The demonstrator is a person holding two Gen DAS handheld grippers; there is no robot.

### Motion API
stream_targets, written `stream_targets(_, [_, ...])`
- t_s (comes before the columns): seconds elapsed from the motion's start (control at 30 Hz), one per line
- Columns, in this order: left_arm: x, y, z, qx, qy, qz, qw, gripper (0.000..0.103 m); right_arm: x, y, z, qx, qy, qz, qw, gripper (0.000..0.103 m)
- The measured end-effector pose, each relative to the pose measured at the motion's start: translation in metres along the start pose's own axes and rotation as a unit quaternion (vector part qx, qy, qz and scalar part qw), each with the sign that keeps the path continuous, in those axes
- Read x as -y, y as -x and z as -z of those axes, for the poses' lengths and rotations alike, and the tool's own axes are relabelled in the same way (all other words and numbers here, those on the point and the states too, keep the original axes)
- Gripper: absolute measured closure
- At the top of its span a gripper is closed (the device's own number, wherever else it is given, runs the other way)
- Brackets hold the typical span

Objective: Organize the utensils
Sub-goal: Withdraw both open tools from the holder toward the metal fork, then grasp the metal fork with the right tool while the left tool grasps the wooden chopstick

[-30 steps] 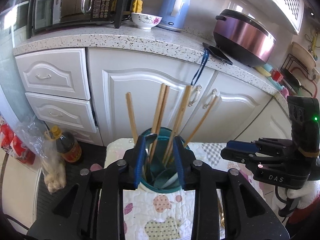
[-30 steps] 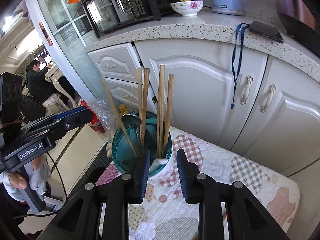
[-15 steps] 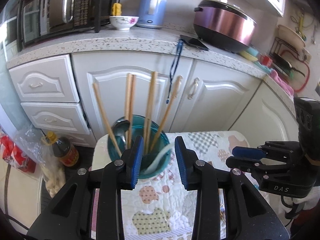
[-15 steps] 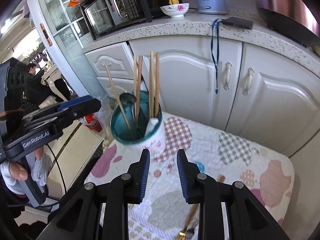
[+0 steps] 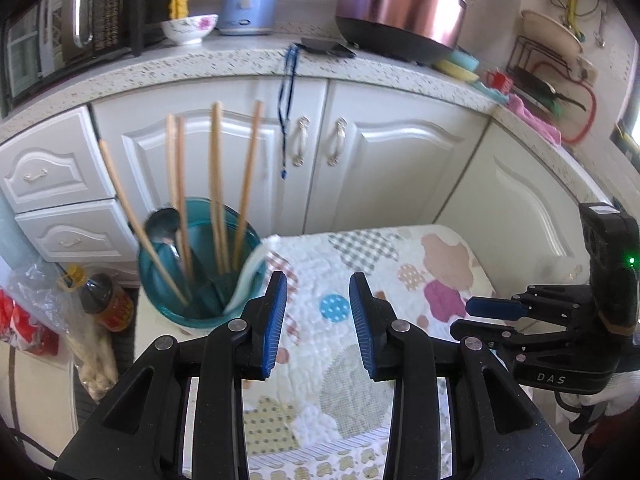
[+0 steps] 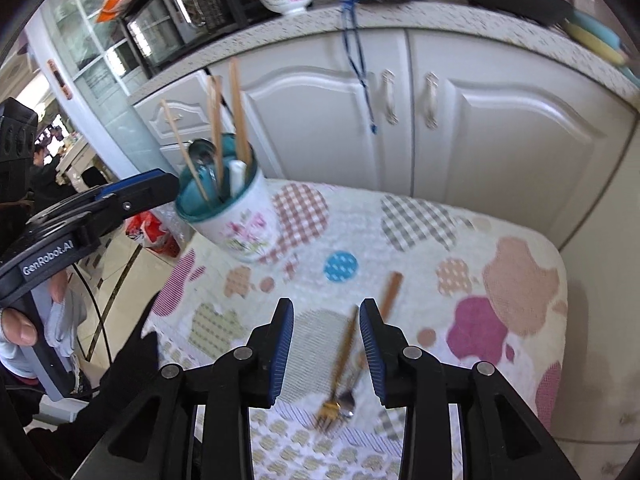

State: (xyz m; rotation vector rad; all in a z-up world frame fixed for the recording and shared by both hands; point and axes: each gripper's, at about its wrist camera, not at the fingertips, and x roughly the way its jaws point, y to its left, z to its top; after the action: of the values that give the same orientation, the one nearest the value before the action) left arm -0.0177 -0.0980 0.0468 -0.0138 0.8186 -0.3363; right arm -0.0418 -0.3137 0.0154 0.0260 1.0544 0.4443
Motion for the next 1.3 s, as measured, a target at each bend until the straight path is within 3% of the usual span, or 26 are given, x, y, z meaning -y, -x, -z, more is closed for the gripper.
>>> stream_targets(0.1, [0.007,-0.006,0.004,-0.009,-0.005,0.004,0.9999,0.071,0.009,-0.003,0.010,-0.006,-0.012,0.006,1.000,0.063])
stream_targets(0.47, [0.012,-0.026,0.026,-0.042,-0.011,0.015,0.9990,0.071,0.037,-0.045,0.044,-0.058,-0.054,0.023,0.997,0.063])
stream_targets(0.67, [0.003,-0.043,0.043,-0.076,-0.003,0.027,0.9967,0.071,0.046,-0.080,0.039,-0.079,-0.055,0.041,0.995,0.063])
stream_targets(0.83, [0.005,-0.056,0.055,-0.104,-0.001,0.041,0.9937,0.071,0.045,-0.114,0.019,-0.095,-0.042,0.033,0.994,0.070])
stream_targets(0.93, [0.006,-0.063,0.059,-0.117,-0.001,0.047,0.9920,0.071,0.043,-0.133,0.017,-0.118,-0.023,0.048,0.992,0.079])
stream_targets(1.07, [0.010,-0.074,0.062,-0.134,-0.001,0.063,0.9890,0.071,0.043,-0.126,0.025,-0.127,0.015,0.049,0.991,0.085])
stream_targets(1.3, [0.025,-0.100,0.063,-0.158,0.003,0.096,0.9827,0.071,0.070,-0.095,0.060,-0.148,0.008,0.061,0.987,0.086])
